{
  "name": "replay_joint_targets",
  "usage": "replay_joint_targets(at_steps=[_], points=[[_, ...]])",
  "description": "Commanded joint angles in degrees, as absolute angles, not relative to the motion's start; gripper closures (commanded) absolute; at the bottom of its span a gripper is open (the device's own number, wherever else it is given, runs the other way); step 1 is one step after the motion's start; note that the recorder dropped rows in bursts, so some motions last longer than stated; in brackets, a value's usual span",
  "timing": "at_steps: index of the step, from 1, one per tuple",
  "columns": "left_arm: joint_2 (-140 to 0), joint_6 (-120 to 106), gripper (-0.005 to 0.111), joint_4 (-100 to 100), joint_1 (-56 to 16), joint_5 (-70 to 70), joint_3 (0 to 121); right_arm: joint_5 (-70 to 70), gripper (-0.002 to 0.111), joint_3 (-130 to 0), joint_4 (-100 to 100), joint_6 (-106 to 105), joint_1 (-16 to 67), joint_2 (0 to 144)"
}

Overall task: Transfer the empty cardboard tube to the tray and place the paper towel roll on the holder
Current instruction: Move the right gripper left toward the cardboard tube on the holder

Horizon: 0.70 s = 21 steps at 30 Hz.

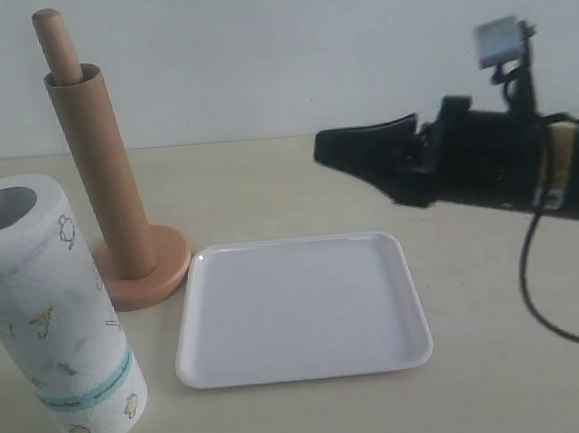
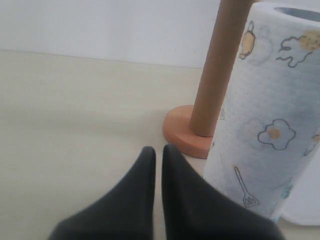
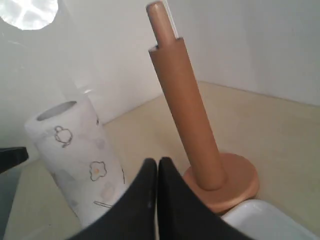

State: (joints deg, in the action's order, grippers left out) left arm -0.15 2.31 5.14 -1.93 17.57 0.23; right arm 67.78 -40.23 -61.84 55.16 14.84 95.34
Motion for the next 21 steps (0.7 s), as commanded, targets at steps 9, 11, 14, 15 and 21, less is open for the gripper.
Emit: replay_joint_targets(at_steps=[9,11,14,15,21], points=[[0.0,2.0,0.103,5.1,-1.8,17.6,0.0,50.2,0.108,-57.2,-54.7,49.3,31.3,107.0],[0.0,2.0,0.103,5.1,-1.8,17.6,0.0,50.2,0.108,-58.8,-54.6,49.3,32.0,107.0],[0.0,2.0,0.103,5.1,-1.8,17.6,0.0,52.8,0.108,-60.1,-53.6,49.3,32.0,107.0],[0.0,2.0,0.103,5.1,-1.8,17.6,0.0,53.3,0.108,-60.3,-53.6,49.3,32.1,107.0],[0.0,2.0,0.103,5.1,-1.8,17.6,0.0,52.5,0.108,-62.0,-53.2,46.3,33.1,107.5]])
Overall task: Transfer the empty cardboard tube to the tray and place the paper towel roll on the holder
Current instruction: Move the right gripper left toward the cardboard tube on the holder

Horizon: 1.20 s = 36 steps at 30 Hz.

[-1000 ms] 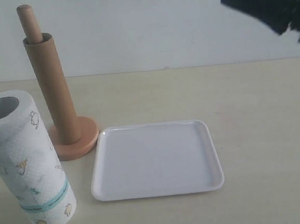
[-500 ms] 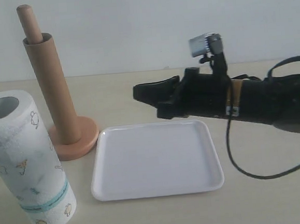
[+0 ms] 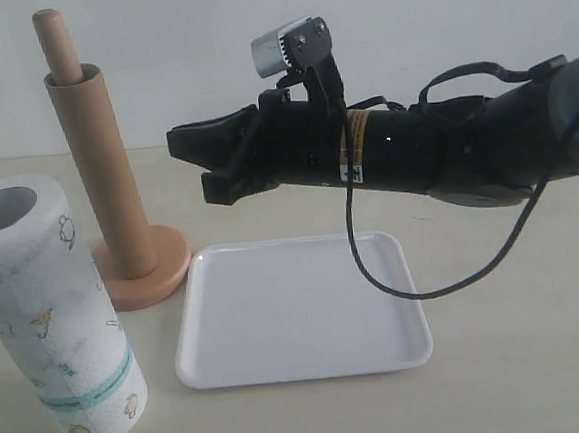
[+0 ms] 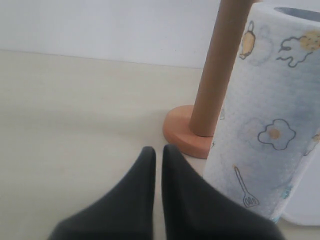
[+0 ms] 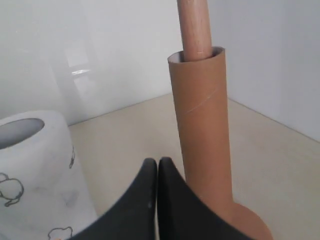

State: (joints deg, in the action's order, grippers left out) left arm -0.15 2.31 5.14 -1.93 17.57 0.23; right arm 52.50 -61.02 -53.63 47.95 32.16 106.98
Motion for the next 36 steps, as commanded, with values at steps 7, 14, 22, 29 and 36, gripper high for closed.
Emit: replay_joint_targets(at_steps=[7,14,22,29,36], points=[[0.0,2.0,0.103,5.1,-1.8,17.6,0.0,51.0,0.108,-61.9,-53.5,45.2,36.6,107.5],[0.0,2.0,0.103,5.1,-1.8,17.6,0.0,45.8,0.108,-61.9,-45.4,33.0,37.1,107.5],[0.0,2.0,0.103,5.1,-1.8,17.6,0.0,44.9,0.039,-61.9,-40.8,27.9,37.1,107.5],[0.0,2.0,0.103,5.1,-1.8,17.6,0.0,45.2,0.041,-62.8,-32.4,28.1,37.1,109.7],[0.0,2.0,0.103,5.1,-1.8,17.6,0.0,45.7,0.034,-68.4,-34.2,31.2,37.1,115.9]])
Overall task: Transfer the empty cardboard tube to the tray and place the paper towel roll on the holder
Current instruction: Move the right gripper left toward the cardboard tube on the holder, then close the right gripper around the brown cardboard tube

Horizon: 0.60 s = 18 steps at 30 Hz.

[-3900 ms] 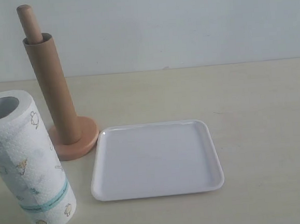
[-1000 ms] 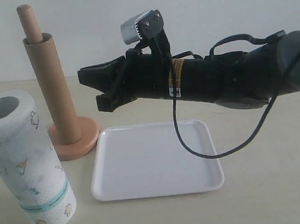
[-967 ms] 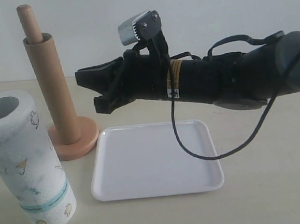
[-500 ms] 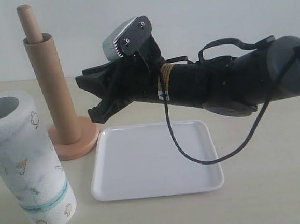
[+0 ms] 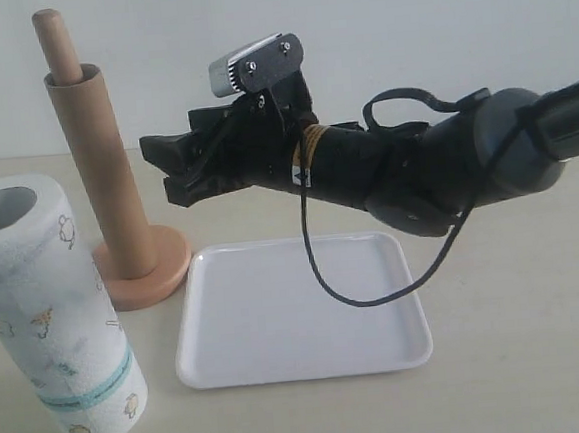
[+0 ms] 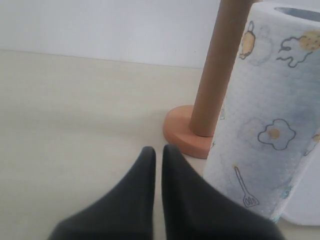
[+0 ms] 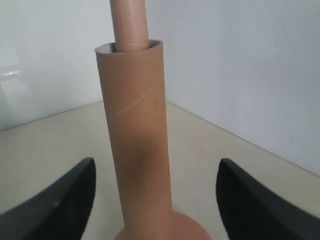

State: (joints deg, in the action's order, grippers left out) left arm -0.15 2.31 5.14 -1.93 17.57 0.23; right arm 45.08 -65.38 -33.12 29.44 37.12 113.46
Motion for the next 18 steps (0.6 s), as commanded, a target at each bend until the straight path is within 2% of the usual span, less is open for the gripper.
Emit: replay_joint_targets(at_steps=[1,3,18], points=[[0.0,2.0,0.103,5.1,-1.8,17.6,0.0,45.7,0.030,-69.3,-35.3,31.6,37.1,116.7],[0.0,2.0,0.103,5.1,-1.8,17.6,0.0,45.6,0.026,-71.3,-36.5,33.6,37.3,118.8],[0.0,2.0,0.103,5.1,-1.8,17.6,0.0,42.5,0.026,-86.3,-33.8,32.9,40.9,129.8]])
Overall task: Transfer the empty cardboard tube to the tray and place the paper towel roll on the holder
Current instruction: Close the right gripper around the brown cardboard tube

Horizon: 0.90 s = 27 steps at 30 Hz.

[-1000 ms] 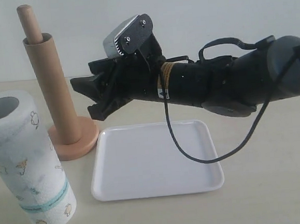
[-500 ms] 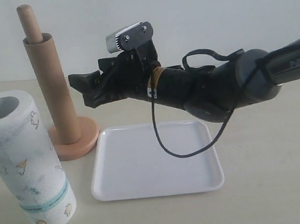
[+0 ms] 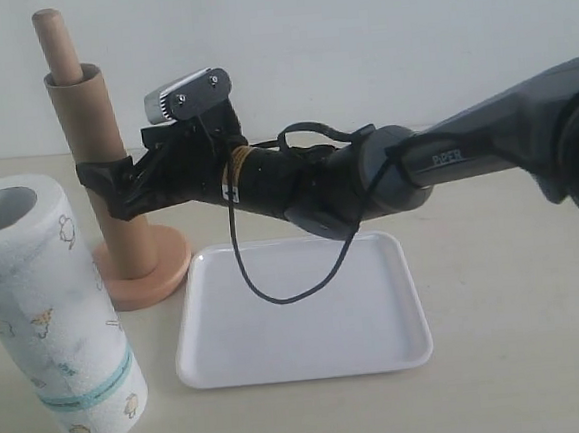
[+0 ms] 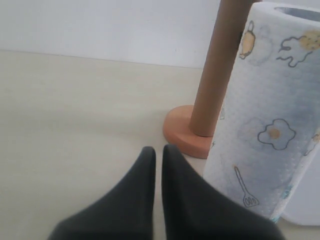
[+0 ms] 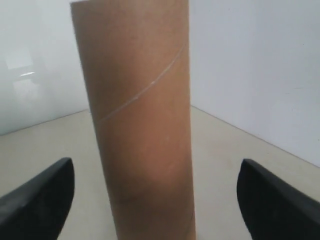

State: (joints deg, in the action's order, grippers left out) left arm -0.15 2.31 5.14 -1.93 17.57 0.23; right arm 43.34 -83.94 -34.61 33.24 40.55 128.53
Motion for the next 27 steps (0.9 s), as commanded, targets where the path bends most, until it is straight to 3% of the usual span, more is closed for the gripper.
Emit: replay_joint_targets(at_steps=[1,13,16,22,27], points=[[0.0,2.0,0.103,5.1,-1.8,17.6,0.0,42.4,0.026,-86.8,-33.6,32.9,41.1,130.4],[0.0,2.0,0.103,5.1,-1.8,17.6,0.0,40.8,0.027,-89.9,-33.4,31.0,41.8,132.6],[0.0,2.0,0.103,5.1,-1.8,17.6,0.0,39.9,0.046,-89.9,-33.4,29.6,41.8,132.6],[0.0,2.0,0.103,5.1,-1.8,17.6,0.0,39.6,0.108,-89.9,-33.4,28.7,41.8,132.6],[0.0,2.0,0.103,5.1,-1.8,17.6,0.0,40.1,0.107,-89.9,-33.3,26.3,41.8,132.0]])
